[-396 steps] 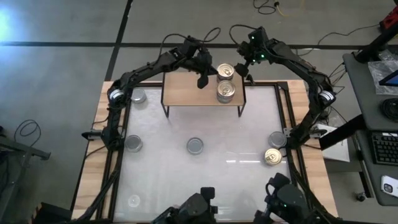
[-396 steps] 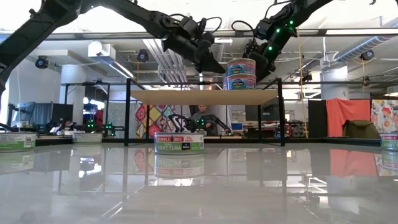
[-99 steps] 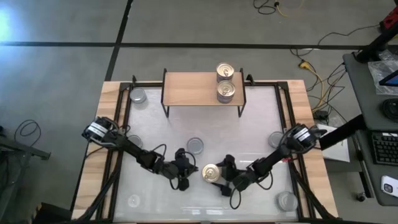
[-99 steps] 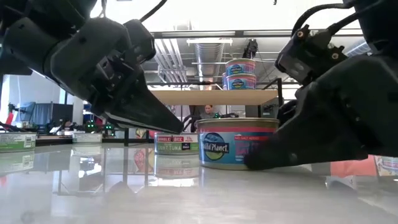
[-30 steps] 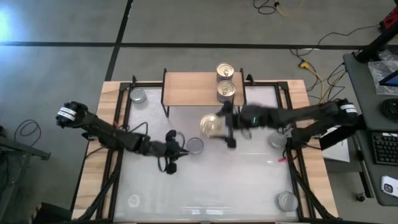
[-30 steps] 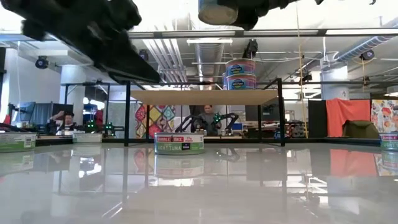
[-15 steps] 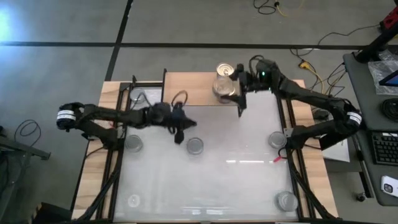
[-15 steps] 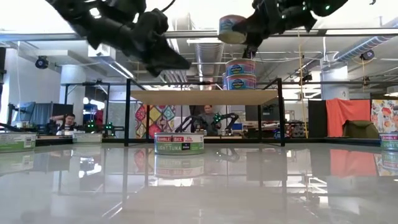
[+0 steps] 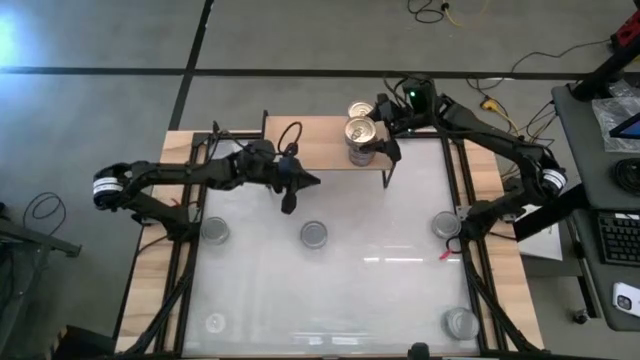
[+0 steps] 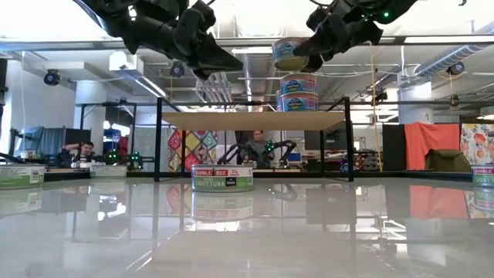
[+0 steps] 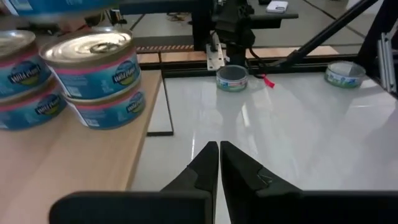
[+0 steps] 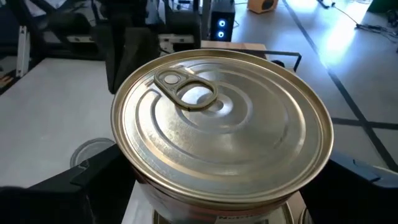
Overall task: Stack canned seafood by type on shelf
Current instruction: Stack the blue tuna can on top of the blue tuna can on the shelf
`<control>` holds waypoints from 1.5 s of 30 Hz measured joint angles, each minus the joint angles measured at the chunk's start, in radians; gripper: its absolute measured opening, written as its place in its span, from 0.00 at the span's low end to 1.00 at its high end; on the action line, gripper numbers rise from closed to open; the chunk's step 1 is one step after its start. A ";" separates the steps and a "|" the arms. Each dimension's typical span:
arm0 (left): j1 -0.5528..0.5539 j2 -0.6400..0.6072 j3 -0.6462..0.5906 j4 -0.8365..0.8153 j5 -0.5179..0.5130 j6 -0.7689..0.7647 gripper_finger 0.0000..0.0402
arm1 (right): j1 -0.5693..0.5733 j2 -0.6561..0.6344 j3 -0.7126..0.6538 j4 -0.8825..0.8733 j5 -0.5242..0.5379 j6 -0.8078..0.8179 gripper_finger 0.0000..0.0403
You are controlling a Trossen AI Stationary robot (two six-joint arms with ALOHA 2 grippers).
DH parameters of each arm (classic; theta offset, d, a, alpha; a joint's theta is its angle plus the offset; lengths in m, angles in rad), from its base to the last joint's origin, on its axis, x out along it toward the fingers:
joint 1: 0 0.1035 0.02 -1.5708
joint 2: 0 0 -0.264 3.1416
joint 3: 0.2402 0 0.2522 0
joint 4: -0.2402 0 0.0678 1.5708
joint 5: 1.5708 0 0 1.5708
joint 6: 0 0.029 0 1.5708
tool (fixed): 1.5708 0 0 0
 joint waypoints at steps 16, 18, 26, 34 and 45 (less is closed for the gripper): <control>0.015 0.000 0.002 0.055 -0.001 0.015 0.00 | -0.022 -0.005 -0.050 0.005 -0.002 -0.033 0.90; 0.015 0.000 0.002 0.069 -0.001 -0.001 0.00 | -0.022 -0.005 -0.050 -0.004 0.000 -0.032 0.90; 0.015 0.003 -0.001 0.104 -0.001 -0.053 0.00 | -0.022 -0.006 -0.051 -0.003 0.002 -0.026 0.90; 0.014 0.004 0.002 0.104 -0.001 -0.091 0.00 | -0.024 -0.002 -0.051 -0.012 0.010 -0.027 0.90; 0.035 0.005 0.043 0.162 -0.001 0.036 0.00 | -0.024 0.003 -0.056 -0.012 0.013 -0.033 0.90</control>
